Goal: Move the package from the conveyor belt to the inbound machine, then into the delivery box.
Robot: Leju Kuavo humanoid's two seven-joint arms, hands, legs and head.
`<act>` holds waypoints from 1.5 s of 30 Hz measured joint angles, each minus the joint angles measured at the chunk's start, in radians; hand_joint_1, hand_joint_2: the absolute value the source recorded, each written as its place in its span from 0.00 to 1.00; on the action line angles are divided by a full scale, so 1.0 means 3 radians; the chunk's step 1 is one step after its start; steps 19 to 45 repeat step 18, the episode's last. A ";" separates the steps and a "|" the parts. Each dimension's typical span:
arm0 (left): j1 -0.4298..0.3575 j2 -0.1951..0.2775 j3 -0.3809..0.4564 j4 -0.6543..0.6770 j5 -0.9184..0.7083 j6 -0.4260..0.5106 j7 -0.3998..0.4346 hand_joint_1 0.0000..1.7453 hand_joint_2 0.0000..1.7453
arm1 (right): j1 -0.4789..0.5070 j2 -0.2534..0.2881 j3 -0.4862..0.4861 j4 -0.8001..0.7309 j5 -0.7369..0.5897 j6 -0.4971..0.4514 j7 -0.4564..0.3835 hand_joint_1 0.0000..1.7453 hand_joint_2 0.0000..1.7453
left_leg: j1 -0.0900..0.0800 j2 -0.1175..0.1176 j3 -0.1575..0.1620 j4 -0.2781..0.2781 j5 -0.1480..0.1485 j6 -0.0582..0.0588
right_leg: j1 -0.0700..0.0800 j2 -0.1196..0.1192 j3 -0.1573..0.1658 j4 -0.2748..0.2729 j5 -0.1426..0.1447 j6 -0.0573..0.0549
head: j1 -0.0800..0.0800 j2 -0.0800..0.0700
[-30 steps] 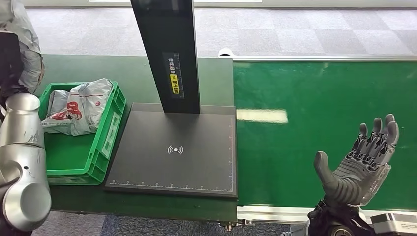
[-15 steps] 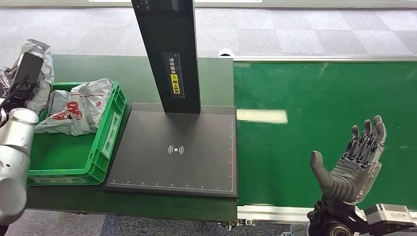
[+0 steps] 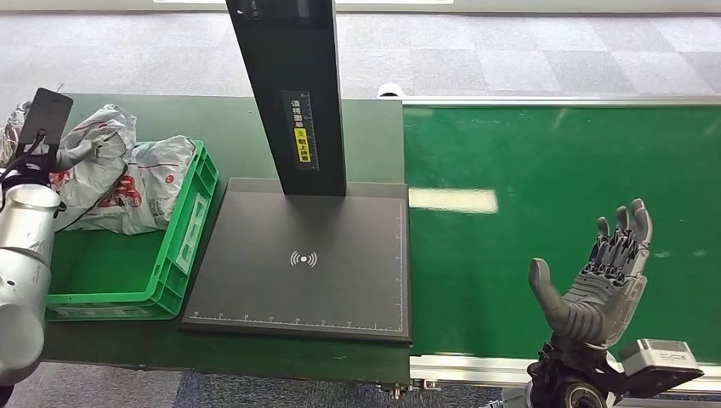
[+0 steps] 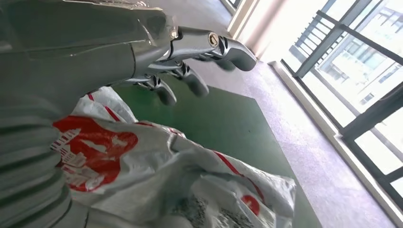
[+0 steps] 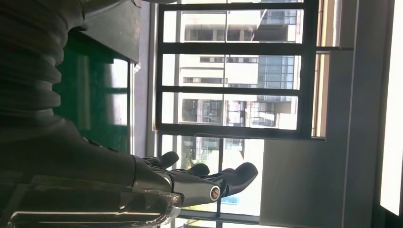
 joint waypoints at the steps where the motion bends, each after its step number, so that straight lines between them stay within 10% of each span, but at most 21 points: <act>1: 0.0000 -0.0008 0.0036 -0.0008 0.0101 -0.0038 -0.0051 0.00 1.00 | -0.0003 -0.0003 0.0001 0.0008 0.0000 0.0005 0.0001 0.00 1.00 | 0.0000 0.0000 0.0000 0.0000 0.0000 0.0000 | 0.0000 0.0000 0.0000 0.0000 0.0000 0.0000 | 0.0000 0.0000; 9: 0.0133 -0.0128 0.0154 -0.0414 0.1088 0.0063 -0.0804 0.00 1.00 | -0.0041 -0.0027 0.0063 0.0090 0.0049 0.0058 0.0035 0.00 1.00 | -0.0001 0.0000 0.0000 0.0001 0.0000 0.0000 | -0.0001 0.0000 0.0000 0.0000 0.0000 0.0000 | 0.0000 0.0000; 18: 0.1189 -0.0427 -0.0369 -0.2053 0.2995 -0.0418 -0.1092 0.00 1.00 | -0.0179 -0.0028 0.0223 0.0443 0.0247 0.0251 0.0160 0.00 1.00 | -0.0003 0.0008 0.0002 -0.0001 -0.0003 0.0000 | -0.0003 0.0007 0.0001 -0.0002 0.0000 0.0000 | -0.0001 0.0000; 45: 0.1189 -0.0427 -0.0369 -0.2053 0.2995 -0.0418 -0.1092 0.00 1.00 | -0.0179 -0.0028 0.0223 0.0443 0.0247 0.0251 0.0160 0.00 1.00 | -0.0003 0.0008 0.0002 -0.0001 -0.0003 0.0000 | -0.0003 0.0007 0.0001 -0.0002 0.0000 0.0000 | -0.0001 0.0000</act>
